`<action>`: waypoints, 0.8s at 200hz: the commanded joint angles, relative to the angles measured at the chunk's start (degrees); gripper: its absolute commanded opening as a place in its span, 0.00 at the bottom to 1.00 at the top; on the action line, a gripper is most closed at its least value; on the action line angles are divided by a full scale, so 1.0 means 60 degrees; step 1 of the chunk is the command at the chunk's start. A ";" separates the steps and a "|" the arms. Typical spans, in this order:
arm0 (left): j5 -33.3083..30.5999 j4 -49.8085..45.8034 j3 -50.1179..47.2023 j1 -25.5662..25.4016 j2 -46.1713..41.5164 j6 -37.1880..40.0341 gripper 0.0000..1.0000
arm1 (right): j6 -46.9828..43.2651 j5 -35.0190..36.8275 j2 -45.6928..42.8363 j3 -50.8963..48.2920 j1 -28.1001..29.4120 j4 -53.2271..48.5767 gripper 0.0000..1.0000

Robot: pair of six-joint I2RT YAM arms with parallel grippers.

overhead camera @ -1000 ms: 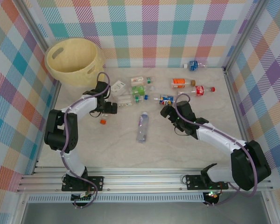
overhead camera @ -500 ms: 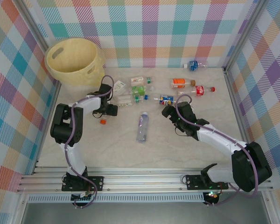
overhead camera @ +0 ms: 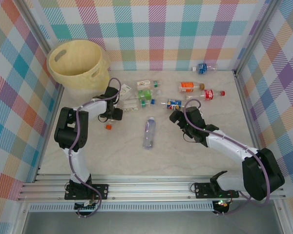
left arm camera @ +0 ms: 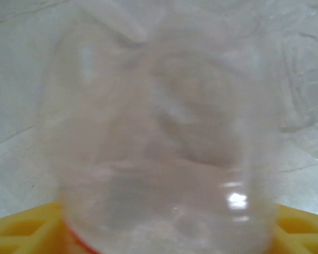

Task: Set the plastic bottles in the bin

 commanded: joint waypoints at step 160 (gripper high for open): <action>0.0200 -0.0021 -0.0498 -0.0721 -0.1617 -0.0247 0.49 | -0.3111 0.0367 -0.0936 0.0274 0.0045 0.0697 1.00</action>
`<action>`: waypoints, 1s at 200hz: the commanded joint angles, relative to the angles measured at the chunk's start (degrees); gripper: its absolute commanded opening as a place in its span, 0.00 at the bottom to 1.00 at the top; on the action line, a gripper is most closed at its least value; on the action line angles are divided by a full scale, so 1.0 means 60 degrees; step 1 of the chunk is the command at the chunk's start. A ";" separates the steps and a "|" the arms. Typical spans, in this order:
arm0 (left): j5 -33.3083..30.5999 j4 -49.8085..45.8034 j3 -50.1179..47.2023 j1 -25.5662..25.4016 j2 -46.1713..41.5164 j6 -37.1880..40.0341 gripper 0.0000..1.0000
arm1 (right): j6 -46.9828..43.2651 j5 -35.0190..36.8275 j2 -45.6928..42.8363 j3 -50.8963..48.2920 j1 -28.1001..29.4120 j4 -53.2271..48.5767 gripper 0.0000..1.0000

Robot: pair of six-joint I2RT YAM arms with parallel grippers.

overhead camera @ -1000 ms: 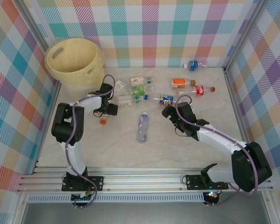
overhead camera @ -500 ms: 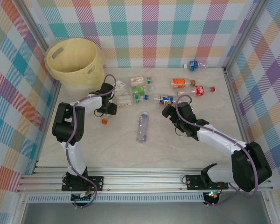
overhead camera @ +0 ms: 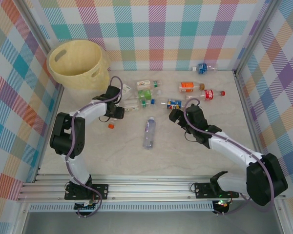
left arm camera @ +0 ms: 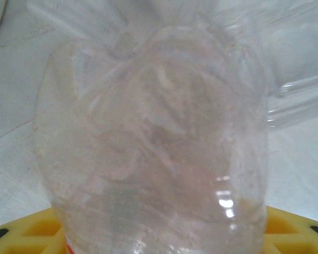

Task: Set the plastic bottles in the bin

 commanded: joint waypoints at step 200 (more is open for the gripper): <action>0.4383 0.2676 0.0046 -0.0362 -0.3243 -0.2844 0.46 | -0.4495 -0.1659 -0.0786 0.0231 0.0050 0.2294 1.00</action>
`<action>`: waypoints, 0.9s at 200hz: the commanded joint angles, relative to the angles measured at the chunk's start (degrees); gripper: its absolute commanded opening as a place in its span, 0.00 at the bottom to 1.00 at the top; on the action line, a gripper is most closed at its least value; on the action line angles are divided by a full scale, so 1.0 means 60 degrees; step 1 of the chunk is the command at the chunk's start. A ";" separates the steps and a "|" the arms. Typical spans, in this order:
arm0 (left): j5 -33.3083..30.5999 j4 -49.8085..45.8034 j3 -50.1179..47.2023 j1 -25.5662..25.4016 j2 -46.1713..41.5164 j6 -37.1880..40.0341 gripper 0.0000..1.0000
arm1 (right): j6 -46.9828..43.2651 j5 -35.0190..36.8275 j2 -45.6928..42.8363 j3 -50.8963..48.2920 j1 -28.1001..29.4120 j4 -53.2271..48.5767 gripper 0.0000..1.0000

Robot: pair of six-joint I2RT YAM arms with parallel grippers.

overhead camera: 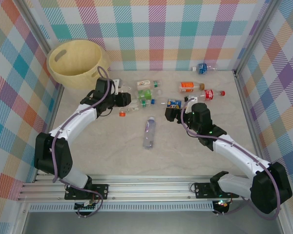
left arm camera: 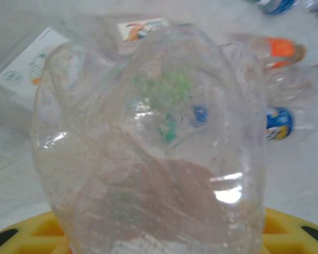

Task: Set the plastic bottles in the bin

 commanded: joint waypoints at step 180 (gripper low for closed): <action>-0.4224 0.1172 0.3891 0.0039 -0.0226 -0.0504 0.45 | -0.0253 -0.0249 -0.0044 0.0202 0.0049 0.0486 1.00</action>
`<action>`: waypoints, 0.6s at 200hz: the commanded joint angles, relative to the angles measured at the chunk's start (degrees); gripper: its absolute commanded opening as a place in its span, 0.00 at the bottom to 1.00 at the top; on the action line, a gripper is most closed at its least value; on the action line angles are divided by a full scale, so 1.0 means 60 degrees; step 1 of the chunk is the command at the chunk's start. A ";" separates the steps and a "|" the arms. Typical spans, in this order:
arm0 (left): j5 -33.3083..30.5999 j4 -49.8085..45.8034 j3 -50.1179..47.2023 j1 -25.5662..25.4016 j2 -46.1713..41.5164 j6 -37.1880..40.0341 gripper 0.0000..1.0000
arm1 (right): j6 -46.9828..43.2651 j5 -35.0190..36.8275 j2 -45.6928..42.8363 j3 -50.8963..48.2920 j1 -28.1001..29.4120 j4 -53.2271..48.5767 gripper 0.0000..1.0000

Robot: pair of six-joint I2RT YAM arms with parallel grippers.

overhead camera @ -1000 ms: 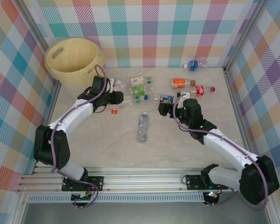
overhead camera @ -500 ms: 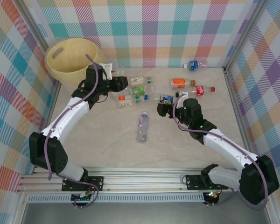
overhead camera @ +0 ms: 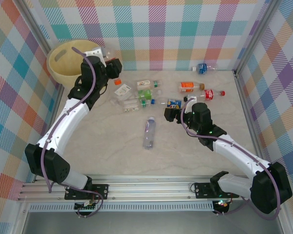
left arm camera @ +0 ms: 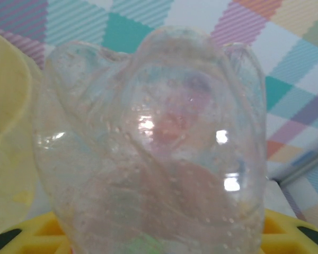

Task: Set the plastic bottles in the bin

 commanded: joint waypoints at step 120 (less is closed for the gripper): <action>-0.3438 0.0171 0.2393 0.1634 0.1797 0.1890 0.45 | -0.0085 0.0074 0.0103 0.0479 0.0050 0.0021 1.00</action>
